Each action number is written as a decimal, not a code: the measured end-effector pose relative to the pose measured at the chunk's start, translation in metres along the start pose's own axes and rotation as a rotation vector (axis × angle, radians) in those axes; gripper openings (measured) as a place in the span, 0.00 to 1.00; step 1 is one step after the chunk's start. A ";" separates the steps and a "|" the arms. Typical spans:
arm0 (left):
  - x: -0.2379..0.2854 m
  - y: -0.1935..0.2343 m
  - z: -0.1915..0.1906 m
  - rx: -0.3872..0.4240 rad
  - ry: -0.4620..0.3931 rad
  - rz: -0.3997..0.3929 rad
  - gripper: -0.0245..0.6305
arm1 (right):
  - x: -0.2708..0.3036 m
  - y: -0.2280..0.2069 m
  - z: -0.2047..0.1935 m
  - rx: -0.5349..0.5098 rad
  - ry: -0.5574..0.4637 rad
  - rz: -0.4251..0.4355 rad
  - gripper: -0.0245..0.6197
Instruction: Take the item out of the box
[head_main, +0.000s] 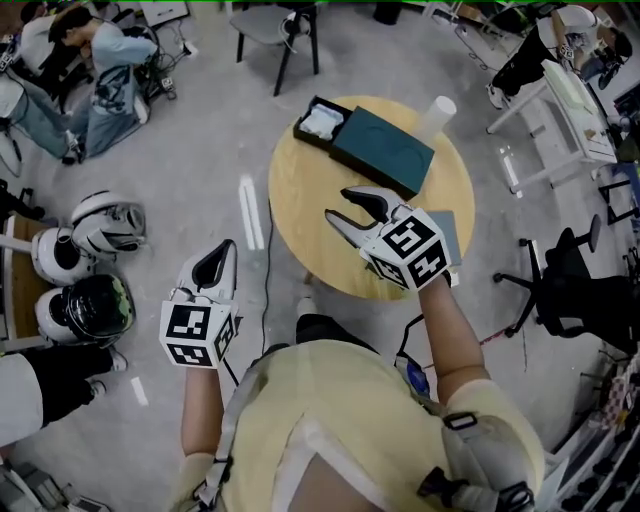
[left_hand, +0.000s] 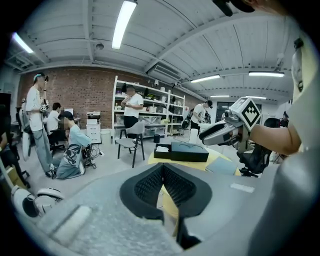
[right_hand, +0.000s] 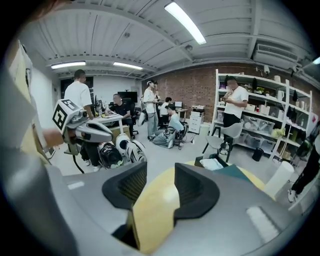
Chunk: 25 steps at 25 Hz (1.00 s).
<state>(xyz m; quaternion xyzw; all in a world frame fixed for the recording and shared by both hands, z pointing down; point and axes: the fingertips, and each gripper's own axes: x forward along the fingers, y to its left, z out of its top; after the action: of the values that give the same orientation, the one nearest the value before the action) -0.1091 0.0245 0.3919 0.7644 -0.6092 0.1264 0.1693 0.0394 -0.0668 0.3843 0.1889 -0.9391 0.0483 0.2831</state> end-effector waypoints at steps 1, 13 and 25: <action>0.005 0.001 0.002 0.001 0.000 0.006 0.05 | 0.003 -0.007 0.001 -0.018 0.011 0.006 0.32; 0.059 0.013 0.020 0.026 0.016 -0.003 0.05 | 0.050 -0.079 0.018 -0.167 0.144 0.046 0.39; 0.157 0.059 0.054 0.045 0.005 -0.121 0.05 | 0.130 -0.154 0.022 -0.095 0.288 -0.036 0.39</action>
<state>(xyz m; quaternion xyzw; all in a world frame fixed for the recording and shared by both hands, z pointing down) -0.1320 -0.1492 0.4121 0.8032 -0.5583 0.1313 0.1611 -0.0130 -0.2559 0.4346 0.1830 -0.8864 0.0253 0.4244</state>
